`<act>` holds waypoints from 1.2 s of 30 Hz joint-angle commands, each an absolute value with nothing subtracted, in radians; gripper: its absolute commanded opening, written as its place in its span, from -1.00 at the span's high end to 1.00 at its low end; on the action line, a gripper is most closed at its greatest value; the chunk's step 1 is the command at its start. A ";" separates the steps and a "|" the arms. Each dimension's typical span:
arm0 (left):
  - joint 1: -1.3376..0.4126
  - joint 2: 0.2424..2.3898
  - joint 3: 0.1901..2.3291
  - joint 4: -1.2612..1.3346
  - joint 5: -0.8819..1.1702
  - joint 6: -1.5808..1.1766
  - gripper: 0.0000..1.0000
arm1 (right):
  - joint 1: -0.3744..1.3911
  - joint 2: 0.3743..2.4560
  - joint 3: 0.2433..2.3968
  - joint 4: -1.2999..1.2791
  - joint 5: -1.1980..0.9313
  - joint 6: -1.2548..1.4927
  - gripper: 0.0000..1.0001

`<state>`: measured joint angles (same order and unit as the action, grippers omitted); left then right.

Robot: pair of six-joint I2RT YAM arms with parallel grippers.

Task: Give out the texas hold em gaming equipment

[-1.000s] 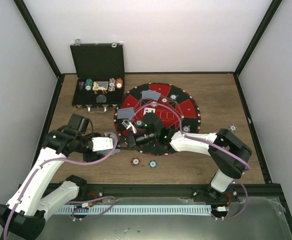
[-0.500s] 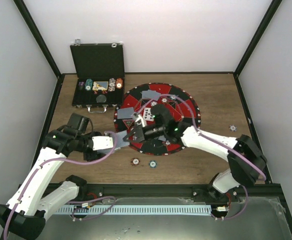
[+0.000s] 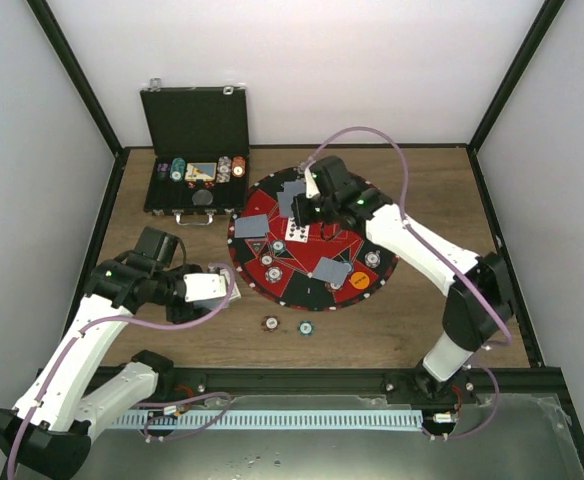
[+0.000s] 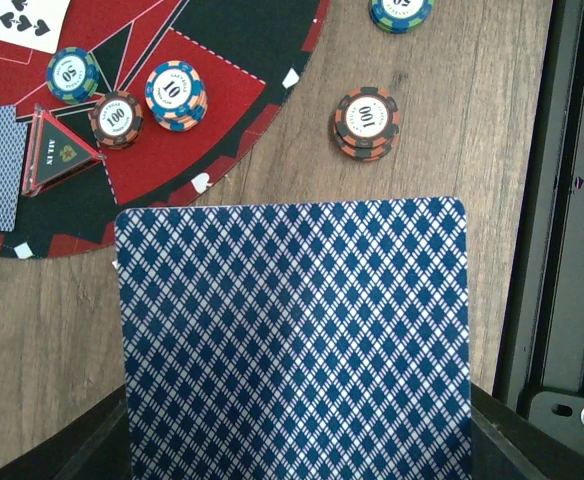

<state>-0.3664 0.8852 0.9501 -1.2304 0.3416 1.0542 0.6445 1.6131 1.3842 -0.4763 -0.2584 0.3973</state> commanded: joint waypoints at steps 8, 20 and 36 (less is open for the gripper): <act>-0.367 0.860 0.965 -1.244 0.338 1.064 0.85 | 0.862 1.829 1.191 0.040 0.771 -0.586 0.99; -0.367 0.864 0.972 -1.242 0.336 1.062 0.85 | 0.862 1.978 1.142 0.063 0.720 -0.662 0.99; -0.366 0.861 0.979 -1.256 0.333 1.081 0.85 | 0.853 1.784 1.262 -0.422 0.486 -0.224 -0.98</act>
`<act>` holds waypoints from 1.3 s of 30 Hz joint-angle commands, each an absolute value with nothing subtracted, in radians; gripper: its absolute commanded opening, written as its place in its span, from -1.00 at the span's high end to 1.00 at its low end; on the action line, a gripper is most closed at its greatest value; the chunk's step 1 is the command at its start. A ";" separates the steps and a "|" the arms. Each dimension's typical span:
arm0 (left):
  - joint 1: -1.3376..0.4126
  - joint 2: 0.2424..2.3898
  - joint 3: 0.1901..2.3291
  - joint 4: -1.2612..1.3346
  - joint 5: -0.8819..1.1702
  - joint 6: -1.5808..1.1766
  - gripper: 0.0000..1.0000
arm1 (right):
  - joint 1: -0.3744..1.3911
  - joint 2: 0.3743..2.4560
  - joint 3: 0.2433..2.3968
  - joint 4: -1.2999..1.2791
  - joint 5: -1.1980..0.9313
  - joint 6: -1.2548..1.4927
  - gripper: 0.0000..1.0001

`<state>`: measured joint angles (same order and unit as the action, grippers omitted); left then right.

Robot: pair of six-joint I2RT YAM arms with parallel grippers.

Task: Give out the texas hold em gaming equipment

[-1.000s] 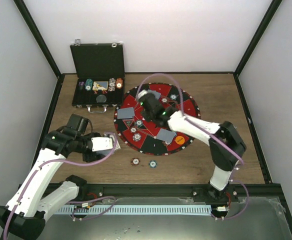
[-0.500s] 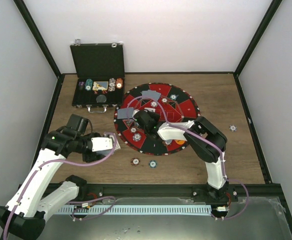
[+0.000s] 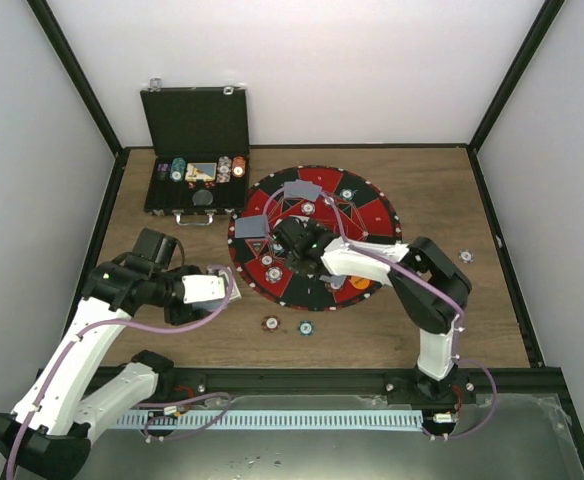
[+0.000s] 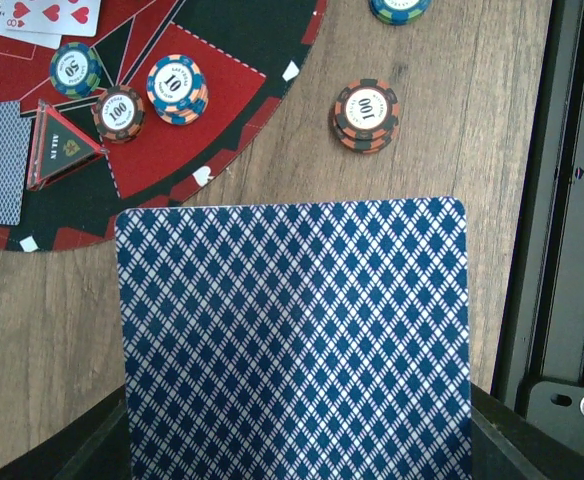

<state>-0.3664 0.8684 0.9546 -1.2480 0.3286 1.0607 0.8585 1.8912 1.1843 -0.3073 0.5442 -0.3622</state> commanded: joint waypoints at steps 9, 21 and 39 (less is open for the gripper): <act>-0.367 0.883 0.994 -1.245 0.357 1.065 0.85 | 0.806 1.539 1.291 -0.476 0.165 0.234 -1.00; -0.365 0.900 1.009 -1.224 0.390 1.053 0.85 | 0.855 1.383 0.935 -0.003 -0.631 0.782 -0.79; -0.366 0.902 1.000 -1.224 0.395 1.049 0.84 | 1.019 1.641 0.919 0.483 -0.744 1.076 -0.60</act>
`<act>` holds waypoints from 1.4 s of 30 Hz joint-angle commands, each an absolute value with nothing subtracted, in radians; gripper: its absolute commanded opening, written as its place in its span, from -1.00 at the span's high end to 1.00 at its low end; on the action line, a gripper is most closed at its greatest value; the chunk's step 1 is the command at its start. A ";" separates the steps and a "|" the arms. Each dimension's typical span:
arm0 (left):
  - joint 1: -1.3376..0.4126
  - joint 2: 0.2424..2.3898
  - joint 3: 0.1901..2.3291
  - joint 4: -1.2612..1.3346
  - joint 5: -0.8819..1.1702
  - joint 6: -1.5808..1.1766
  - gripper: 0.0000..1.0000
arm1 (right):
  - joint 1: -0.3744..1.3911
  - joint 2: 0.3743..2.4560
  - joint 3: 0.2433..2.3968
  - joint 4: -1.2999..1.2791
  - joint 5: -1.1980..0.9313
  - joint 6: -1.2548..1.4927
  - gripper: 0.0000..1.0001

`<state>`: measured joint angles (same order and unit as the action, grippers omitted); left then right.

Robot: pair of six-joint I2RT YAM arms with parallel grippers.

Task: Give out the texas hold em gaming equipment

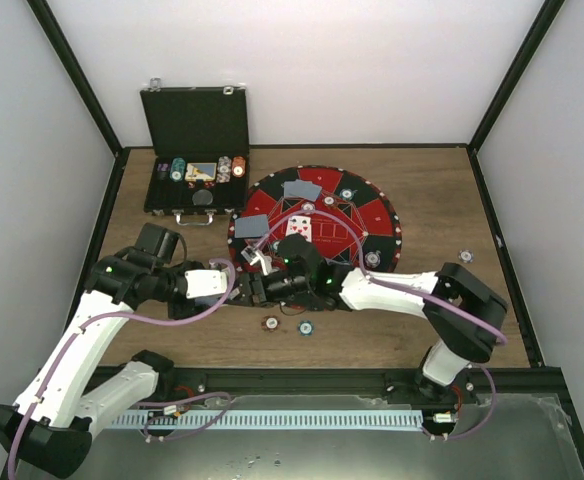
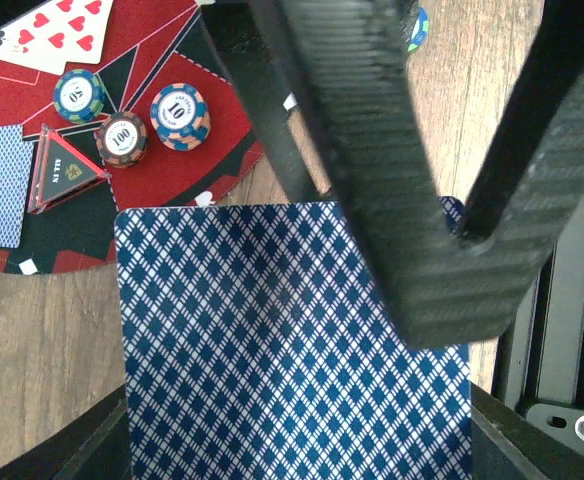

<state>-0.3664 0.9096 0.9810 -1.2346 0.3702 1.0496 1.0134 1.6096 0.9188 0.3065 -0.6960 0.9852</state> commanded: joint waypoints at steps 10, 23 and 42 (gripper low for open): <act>-0.367 0.895 0.999 -1.228 0.391 1.053 0.84 | 1.017 1.745 0.983 0.556 -0.778 1.140 -0.50; -0.367 0.885 1.003 -1.239 0.387 1.057 0.84 | 0.963 1.797 0.910 0.672 -0.796 1.248 -0.26; -0.366 0.889 0.992 -1.230 0.383 1.061 0.84 | 0.944 1.656 0.859 0.520 -0.768 1.178 0.59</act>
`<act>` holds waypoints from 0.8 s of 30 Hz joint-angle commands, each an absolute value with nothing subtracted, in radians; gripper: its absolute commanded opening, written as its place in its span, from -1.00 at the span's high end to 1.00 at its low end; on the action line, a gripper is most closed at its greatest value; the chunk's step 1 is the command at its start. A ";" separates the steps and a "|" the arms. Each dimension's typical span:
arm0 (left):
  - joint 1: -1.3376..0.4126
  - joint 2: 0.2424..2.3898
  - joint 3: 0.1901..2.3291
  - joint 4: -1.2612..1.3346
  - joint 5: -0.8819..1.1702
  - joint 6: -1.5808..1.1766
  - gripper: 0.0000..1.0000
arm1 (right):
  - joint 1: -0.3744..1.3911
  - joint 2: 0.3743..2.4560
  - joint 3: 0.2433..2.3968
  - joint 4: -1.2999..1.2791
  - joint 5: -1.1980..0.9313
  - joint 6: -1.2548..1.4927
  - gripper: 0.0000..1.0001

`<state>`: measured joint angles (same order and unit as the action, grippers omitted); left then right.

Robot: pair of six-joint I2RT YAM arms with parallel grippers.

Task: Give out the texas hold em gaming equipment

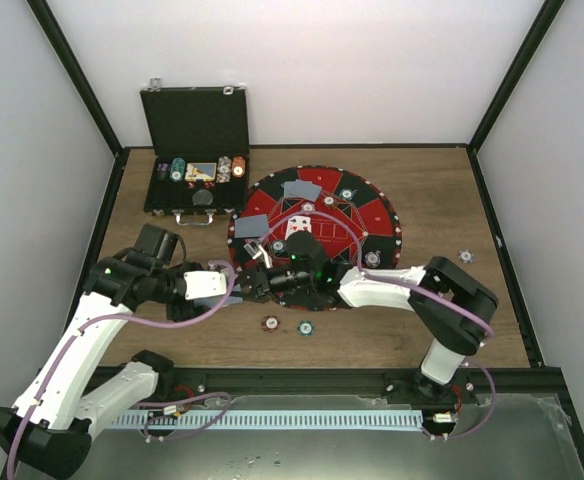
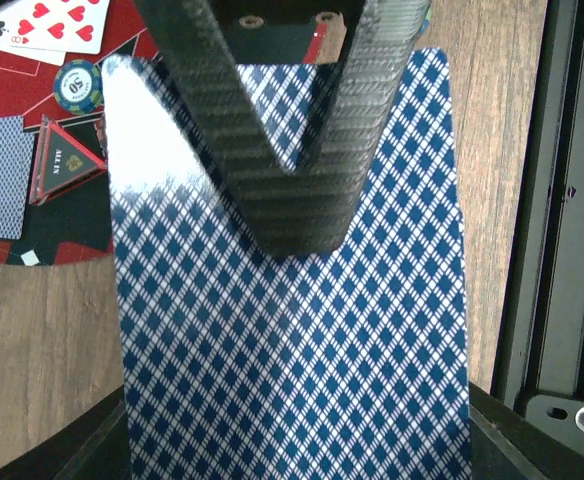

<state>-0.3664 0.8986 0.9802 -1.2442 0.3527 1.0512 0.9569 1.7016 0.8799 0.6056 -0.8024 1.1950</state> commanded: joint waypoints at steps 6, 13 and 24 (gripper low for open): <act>-0.365 0.895 0.992 -1.228 0.388 1.057 0.84 | 0.943 1.618 0.888 0.446 -0.777 1.147 0.81; -0.367 0.890 0.987 -1.228 0.381 1.058 0.84 | 0.930 1.563 0.885 0.349 -0.777 1.092 0.95; -0.367 0.892 0.978 -1.229 0.364 1.062 0.84 | 0.844 1.465 0.942 0.122 -0.794 0.968 0.99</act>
